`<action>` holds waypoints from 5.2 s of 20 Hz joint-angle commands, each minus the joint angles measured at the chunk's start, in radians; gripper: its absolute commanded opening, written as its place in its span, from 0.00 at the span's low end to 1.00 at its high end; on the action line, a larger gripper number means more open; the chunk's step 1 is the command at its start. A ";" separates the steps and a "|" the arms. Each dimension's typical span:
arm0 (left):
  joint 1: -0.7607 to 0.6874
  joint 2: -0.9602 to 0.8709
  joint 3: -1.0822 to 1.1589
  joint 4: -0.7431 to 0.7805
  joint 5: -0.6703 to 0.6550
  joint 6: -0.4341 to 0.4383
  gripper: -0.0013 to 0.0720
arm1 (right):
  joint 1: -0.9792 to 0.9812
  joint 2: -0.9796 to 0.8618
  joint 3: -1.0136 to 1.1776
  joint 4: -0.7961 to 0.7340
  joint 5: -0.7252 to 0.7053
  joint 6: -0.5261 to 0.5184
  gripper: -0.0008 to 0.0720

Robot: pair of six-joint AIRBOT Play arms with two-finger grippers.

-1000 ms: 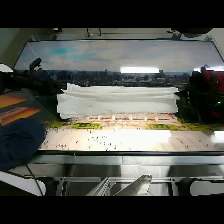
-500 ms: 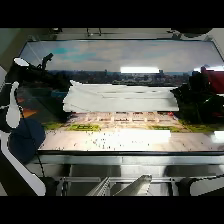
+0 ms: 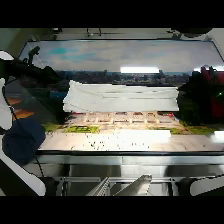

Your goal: Fold the shirts.

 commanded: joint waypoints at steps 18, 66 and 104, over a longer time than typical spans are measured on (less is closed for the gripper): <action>-0.212 0.050 -0.016 0.164 0.055 -0.031 0.01 | 0.118 -0.253 0.335 -0.133 0.221 0.118 0.03; 0.163 0.741 -0.361 -0.042 0.019 0.001 0.04 | 1.195 -0.298 0.422 0.919 -0.590 -0.275 0.82; 0.165 0.813 -0.500 -0.058 0.044 0.001 0.04 | 0.745 -0.332 0.440 -0.039 0.082 0.446 0.99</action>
